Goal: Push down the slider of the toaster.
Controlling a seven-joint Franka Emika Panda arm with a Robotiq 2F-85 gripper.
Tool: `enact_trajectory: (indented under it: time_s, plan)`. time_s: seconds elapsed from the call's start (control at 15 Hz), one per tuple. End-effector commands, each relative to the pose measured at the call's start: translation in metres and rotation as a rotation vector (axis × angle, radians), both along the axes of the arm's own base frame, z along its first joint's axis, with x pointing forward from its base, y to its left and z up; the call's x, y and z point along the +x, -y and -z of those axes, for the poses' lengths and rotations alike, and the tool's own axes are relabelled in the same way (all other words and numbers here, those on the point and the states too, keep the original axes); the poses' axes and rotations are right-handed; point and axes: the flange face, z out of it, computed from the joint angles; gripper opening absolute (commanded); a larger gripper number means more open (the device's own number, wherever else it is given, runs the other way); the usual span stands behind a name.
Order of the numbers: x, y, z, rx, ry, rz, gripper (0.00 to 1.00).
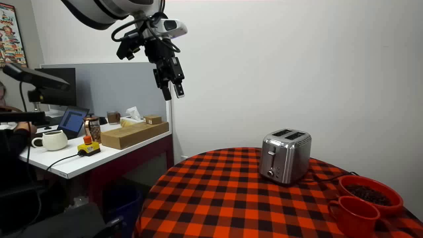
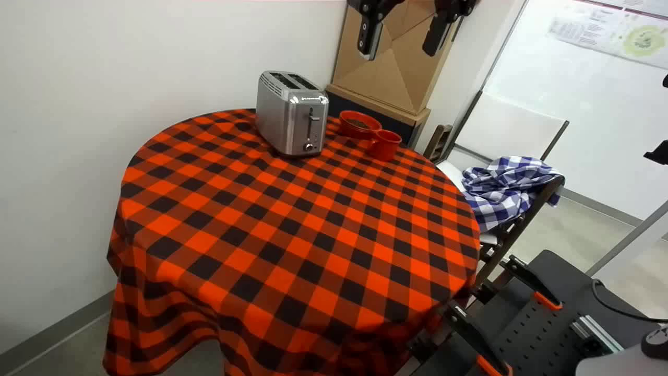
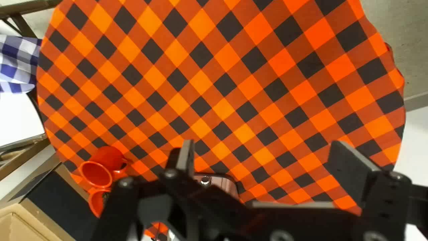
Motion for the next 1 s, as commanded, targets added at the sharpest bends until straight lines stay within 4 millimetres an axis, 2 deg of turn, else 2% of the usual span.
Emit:
enact_trajectory:
  time_s: [0.0,0.13,0.27,0.53,0.73,0.93]
  plan:
    - [0.000,0.000,0.000,0.000,-0.001,0.000,1.00]
    - [0.010,0.013,0.002,0.008,-0.019,-0.012,1.00]
    - [0.025,0.037,0.003,0.034,-0.017,-0.060,1.00]
    - [0.063,0.109,0.007,0.073,-0.052,-0.099,1.00]
    - [0.099,0.160,0.022,0.096,-0.083,-0.136,1.00]
    - [0.134,0.190,0.043,0.096,-0.108,-0.153,1.00]
